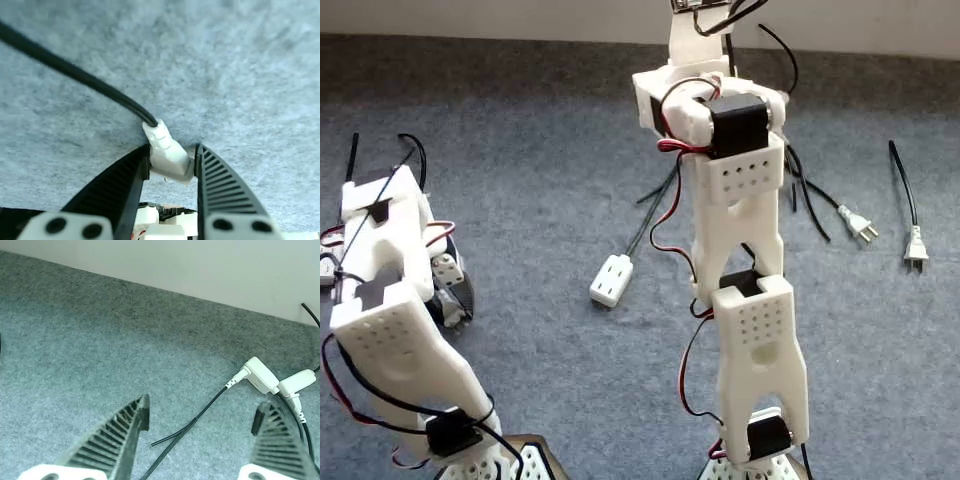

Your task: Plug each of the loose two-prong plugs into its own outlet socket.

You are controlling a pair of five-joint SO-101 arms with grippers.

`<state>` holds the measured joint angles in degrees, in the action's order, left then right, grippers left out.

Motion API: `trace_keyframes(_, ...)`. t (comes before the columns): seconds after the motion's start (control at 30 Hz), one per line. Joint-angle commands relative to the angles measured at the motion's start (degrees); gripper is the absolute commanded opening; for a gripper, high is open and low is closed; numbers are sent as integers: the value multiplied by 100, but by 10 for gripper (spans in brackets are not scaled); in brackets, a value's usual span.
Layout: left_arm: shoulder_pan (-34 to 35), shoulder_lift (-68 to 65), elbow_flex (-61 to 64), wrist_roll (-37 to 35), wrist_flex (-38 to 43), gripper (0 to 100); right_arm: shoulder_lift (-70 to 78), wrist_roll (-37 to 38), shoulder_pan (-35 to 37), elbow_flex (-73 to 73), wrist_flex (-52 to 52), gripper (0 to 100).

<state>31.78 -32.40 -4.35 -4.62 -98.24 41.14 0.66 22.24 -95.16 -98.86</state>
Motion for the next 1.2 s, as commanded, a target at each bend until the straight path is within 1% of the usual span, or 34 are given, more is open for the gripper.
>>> trace_keyframes(0.0, 84, 101, -462, 9, -264, 123, -110, 62, 48, -435, -163, 324)
trace_keyframes(0.27, 31, 110, -470, 26, -273, 124, -92, 62, 48, -435, -163, 324)
trace_keyframes(0.33, 31, 110, -497, 237, -273, 125, -92, 62, 48, -435, -163, 324)
trace_keyframes(0.4, 57, 110, -505, 501, -264, 150, -92, 62, 48, -435, -163, 324)
trace_keyframes(0.47, 66, 101, -505, 615, -264, 190, -92, 62, 48, -435, -163, 324)
trace_keyframes(0.53, 31, 101, -514, 633, -264, 229, -92, 62, 48, -435, -163, 324)
trace_keyframes(0.6, -48, 101, -523, 624, -264, 248, -101, 62, 48, -435, -163, 324)
trace_keyframes(0.93, -585, 110, -690, 580, -273, 248, -110, 62, 48, -435, -171, 324)
trace_keyframes(1.17, -479, 110, -1051, 580, -299, 248, -92, 62, 48, -435, -163, 324)
